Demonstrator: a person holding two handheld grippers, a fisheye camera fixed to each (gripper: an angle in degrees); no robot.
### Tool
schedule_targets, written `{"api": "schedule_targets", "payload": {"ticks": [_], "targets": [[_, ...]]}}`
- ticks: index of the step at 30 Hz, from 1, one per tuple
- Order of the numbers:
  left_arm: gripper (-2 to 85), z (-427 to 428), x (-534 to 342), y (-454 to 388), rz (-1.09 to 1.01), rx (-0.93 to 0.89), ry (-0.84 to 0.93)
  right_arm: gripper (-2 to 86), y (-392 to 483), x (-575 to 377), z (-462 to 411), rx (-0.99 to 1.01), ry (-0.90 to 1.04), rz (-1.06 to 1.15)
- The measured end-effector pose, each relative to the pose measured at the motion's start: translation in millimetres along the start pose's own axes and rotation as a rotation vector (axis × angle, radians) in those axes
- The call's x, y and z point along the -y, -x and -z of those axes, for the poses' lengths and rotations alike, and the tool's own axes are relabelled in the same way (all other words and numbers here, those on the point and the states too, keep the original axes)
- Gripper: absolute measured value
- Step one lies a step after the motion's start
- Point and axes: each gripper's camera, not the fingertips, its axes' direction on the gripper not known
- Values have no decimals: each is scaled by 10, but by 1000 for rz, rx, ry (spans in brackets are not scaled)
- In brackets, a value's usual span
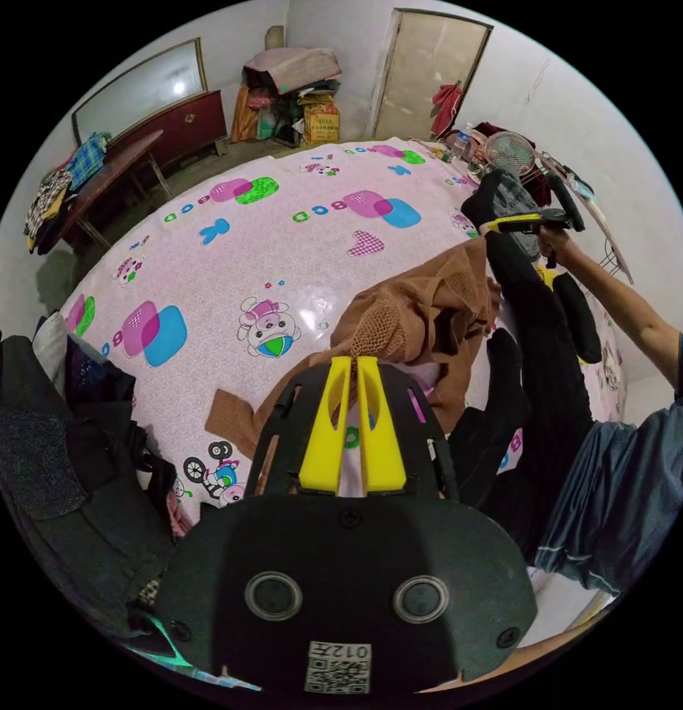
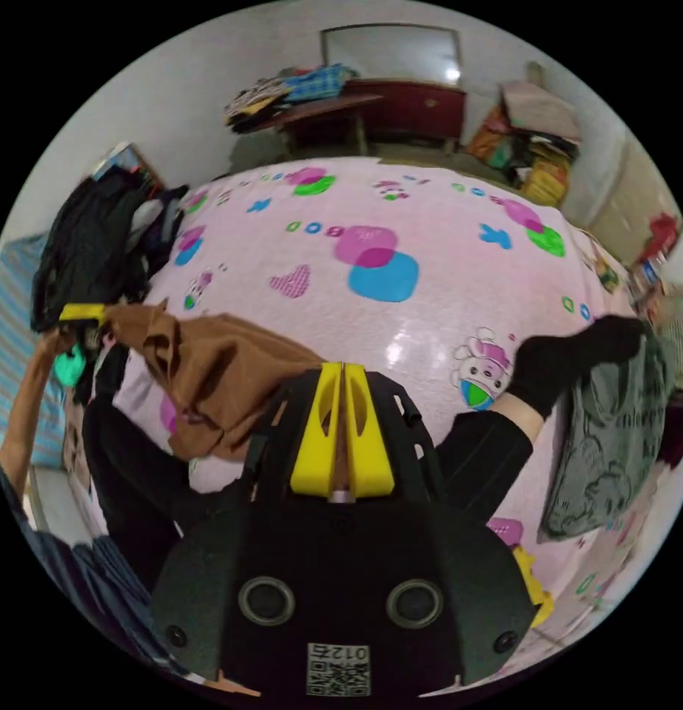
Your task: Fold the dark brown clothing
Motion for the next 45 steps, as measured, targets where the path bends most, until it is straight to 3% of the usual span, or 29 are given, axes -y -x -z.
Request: {"api": "schedule_targets", "payload": {"ticks": [4, 8, 14, 19, 22, 23, 26, 34, 45], "targets": [[-1, -56, 134, -86, -6, -11, 16, 65, 74, -314, 206, 78, -84, -17], [-1, -26, 190, -78, -10, -11, 25, 75, 518, -698, 171, 170, -3, 145], [-1, 206, 143, -35, -5, 1, 10, 95, 863, -867, 291, -4, -43, 346], [-1, 411, 7, -20, 16, 6, -19, 106, 744, -712, 378, 102, 18, 281], [-1, 517, -68, -40, 33, 14, -29, 59, 806, -723, 383, 118, 75, 298], [-1, 572, -105, -60, 41, 26, -35, 14, 829, -755, 461, 85, 46, 303], [-1, 733, -200, -108, 47, 59, -59, -1, 784, -790, 800, 81, -37, 269], [-1, 1854, -648, -151, 145, 139, -319, -8, 420, -569, 2286, 33, -326, 220], [-1, 3389, -1161, -816, 74, 279, -642, -9, 339, -593, 3897, 156, -655, 239]]}}
